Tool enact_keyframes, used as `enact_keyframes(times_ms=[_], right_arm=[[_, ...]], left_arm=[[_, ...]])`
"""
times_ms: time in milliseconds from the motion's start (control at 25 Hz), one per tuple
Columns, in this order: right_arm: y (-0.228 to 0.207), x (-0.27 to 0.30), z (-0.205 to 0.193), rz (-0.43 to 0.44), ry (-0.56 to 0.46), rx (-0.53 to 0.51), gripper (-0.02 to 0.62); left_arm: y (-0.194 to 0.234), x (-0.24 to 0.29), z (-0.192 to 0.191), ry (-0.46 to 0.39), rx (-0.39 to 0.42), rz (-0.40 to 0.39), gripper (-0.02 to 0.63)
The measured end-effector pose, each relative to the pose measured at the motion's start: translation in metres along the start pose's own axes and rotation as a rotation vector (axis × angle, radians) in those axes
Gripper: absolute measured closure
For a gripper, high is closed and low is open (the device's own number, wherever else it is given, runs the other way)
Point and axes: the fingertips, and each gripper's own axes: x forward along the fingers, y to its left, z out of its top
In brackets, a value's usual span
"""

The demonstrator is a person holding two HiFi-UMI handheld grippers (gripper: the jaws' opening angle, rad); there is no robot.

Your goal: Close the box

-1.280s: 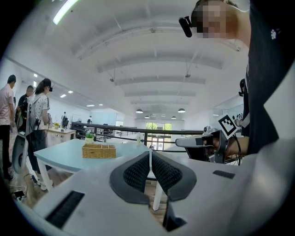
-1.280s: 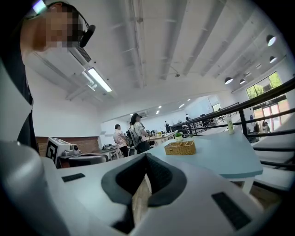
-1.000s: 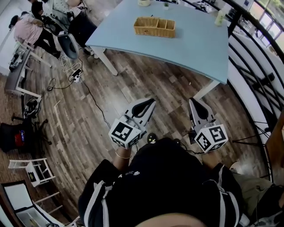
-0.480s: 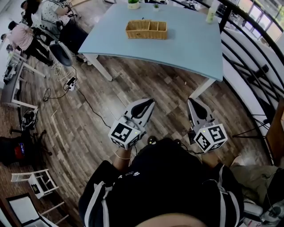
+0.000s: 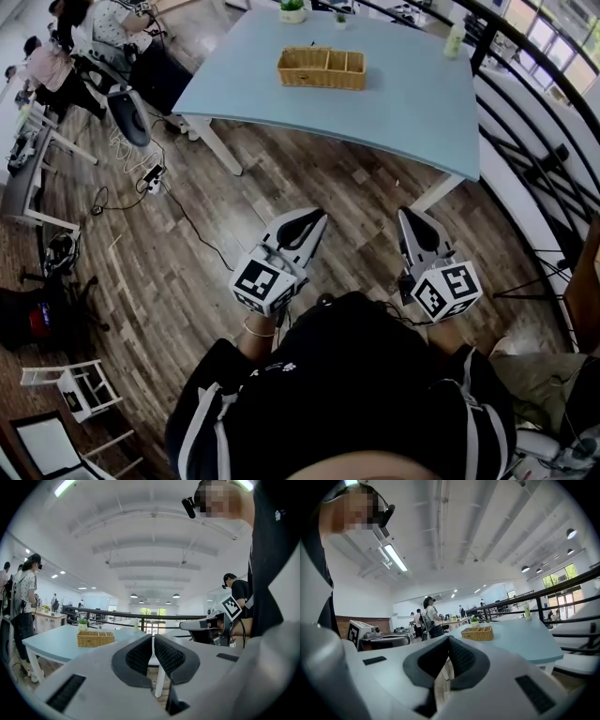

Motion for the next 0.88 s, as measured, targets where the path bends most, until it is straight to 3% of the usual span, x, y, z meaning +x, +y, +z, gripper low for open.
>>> enact_keyframes(times_ms=[520,880], right_arm=[[0.035,0.040,-0.009,0.027,0.015,0.033,0.594],[0.035,0.047,-0.015,0.041,0.038,0.034,0.594]], left_arm=[[0.045,-0.044,-0.011,0.002,-0.021,0.069,0.581],[0.051,-0.047,-0.016,0.006,-0.038,0.095,0.581]])
